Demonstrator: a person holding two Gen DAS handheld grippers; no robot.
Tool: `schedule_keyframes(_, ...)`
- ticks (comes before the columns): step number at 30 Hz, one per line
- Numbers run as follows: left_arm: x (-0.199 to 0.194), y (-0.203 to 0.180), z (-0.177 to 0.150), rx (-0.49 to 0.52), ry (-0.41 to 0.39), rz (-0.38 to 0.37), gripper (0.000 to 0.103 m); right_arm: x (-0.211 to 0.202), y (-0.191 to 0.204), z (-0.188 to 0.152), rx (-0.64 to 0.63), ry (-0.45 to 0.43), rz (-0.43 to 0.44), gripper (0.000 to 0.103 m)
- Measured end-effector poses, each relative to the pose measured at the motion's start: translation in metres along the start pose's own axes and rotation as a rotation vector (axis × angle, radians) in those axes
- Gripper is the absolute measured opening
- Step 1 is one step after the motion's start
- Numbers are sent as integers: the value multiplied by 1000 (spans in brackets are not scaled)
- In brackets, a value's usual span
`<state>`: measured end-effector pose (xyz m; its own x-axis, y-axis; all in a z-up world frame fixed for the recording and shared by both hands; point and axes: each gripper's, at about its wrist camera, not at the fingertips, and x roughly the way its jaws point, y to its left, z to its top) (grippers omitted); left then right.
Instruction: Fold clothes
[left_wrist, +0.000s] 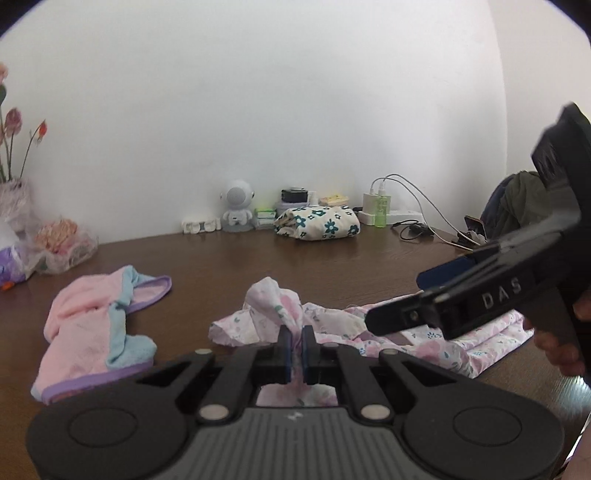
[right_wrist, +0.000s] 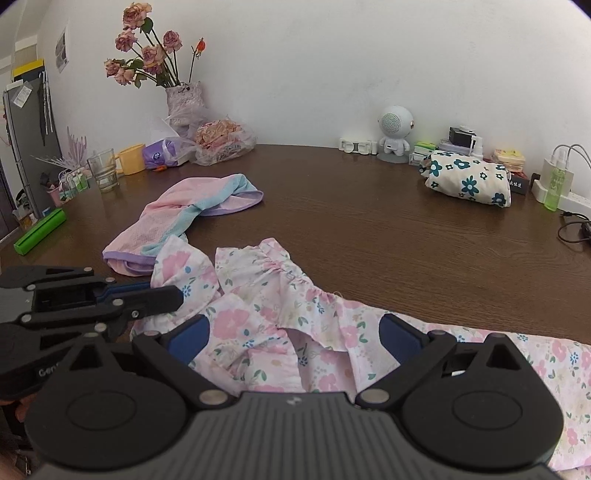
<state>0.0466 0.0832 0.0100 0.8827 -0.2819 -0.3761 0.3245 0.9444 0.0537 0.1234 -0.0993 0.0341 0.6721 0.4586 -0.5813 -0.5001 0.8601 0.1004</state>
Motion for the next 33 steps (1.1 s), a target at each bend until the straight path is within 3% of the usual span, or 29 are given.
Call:
schedule_keyframes(4,9,-11,8,145,-9,-80,4,-6,-17,20,30,-52,-10,99)
schedule_keyframes(10,52,3,5,69,169,-77,14,1,-25,20,31,-32,-7,92)
schedule_keyframes(12,58,15,2,12,204,-85,22,6,-21,12,12,-2,19,84)
schedule_keyframes(14,57,26,4,-39,208,-99,46,13,-12,3,-22,36,54,75)
schedule_keyframes(18,69,47,13,-93,236,-106,56,26,1,-14,-76,107,102,50)
schedule_keyframes(21,82,63,22,-120,262,-106,71,33,5,-24,-81,143,105,42)
schedule_keyframes(27,108,96,40,-175,315,-107,67,27,8,-27,-89,121,98,42)
schedule_keyframes(28,112,101,43,-184,324,-107,61,26,9,-26,-93,114,103,42)
schedule_keyframes(31,123,105,43,-187,370,-113,59,26,17,-22,-120,109,137,42)
schedule_keyframes(33,129,104,40,-186,400,-124,51,27,23,-18,-139,105,160,42)
